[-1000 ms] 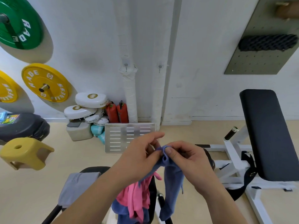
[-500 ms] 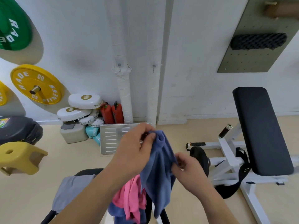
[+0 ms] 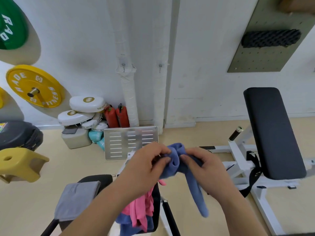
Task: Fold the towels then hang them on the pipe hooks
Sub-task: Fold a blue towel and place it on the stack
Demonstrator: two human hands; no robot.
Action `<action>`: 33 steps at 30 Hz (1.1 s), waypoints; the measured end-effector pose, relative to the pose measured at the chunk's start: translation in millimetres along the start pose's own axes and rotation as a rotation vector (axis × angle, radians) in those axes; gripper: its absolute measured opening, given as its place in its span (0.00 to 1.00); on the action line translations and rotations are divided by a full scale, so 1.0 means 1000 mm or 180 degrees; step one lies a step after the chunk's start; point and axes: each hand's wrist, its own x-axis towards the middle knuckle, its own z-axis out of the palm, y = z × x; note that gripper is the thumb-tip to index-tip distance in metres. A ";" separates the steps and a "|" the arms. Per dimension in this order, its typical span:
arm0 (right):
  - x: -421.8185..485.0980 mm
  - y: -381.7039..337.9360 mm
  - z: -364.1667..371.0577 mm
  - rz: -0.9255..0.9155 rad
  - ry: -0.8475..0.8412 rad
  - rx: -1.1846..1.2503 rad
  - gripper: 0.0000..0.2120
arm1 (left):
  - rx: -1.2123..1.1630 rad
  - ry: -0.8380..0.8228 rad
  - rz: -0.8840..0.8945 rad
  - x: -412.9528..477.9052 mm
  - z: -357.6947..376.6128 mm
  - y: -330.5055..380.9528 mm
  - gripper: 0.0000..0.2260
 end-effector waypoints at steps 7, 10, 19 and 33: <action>-0.006 -0.014 0.002 -0.0574 -0.0558 -0.0711 0.10 | 0.0376 -0.0260 0.0174 -0.007 0.009 -0.009 0.14; -0.005 -0.010 0.005 -0.0118 -0.0413 -0.0368 0.07 | 0.0476 0.0107 0.0082 -0.012 0.005 -0.011 0.07; -0.011 0.053 0.011 0.0906 -0.0822 -0.0201 0.12 | 0.0023 0.1389 -0.0660 -0.019 -0.040 -0.020 0.11; -0.003 -0.044 0.045 0.0467 -0.0399 0.0957 0.11 | -0.0462 0.1700 -0.1419 -0.048 -0.048 -0.017 0.05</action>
